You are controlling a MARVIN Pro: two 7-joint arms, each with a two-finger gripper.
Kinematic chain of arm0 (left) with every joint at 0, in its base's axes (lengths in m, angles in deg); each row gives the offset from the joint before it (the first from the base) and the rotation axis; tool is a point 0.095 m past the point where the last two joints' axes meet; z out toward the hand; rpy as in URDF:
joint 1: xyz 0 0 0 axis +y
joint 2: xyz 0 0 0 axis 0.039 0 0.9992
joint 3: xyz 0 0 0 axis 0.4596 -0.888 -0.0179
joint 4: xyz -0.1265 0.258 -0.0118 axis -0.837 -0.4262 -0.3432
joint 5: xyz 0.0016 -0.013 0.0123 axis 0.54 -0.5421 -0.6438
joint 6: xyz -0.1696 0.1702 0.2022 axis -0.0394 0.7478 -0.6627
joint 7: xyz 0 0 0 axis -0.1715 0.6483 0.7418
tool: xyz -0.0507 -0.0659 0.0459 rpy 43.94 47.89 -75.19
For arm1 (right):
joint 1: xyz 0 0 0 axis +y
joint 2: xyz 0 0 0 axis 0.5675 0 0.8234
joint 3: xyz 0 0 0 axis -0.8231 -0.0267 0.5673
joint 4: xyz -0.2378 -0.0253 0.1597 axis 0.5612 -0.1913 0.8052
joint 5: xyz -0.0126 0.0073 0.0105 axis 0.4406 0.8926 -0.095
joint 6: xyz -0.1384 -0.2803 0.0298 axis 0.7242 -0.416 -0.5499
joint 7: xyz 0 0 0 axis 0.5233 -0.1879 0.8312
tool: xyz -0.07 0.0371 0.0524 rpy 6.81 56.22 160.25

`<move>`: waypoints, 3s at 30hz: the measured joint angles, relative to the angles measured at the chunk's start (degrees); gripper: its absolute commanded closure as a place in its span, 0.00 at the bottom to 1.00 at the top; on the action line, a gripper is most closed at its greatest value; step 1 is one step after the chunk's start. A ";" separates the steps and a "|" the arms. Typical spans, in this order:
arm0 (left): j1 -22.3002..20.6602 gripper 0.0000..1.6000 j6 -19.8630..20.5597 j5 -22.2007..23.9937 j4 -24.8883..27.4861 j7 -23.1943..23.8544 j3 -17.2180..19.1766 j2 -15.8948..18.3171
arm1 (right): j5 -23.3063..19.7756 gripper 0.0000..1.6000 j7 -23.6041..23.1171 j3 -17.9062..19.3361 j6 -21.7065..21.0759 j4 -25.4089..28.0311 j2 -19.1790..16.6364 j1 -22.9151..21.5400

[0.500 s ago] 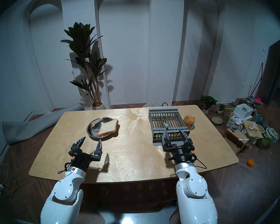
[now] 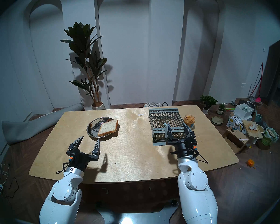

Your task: Spread peanut butter over the slice of bread with the knife

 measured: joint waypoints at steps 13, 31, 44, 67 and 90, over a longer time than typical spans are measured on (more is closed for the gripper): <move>0.23 0.00 0.55 0.47 0.69 0.19 -0.05 -0.08 | 8.09 0.00 5.16 -3.19 -7.33 -1.97 -0.12 -5.64; 0.27 0.00 0.88 1.73 0.83 -0.19 -0.33 -0.89 | 12.92 0.00 4.06 -4.79 -3.12 -11.37 -3.00 -10.75; 0.37 0.00 2.12 2.16 1.41 -0.50 -0.28 -1.06 | 14.62 0.00 5.77 -4.41 -2.89 -13.14 -3.66 -12.10; 0.49 0.00 3.16 1.06 2.16 -0.95 -1.12 -1.13 | 14.61 0.00 6.34 -4.27 -3.06 -18.15 -4.03 -13.54; 0.66 0.00 3.17 0.67 2.76 -1.62 -1.41 -1.35 | 14.33 0.11 6.65 -5.04 -3.08 -19.40 -3.89 -14.38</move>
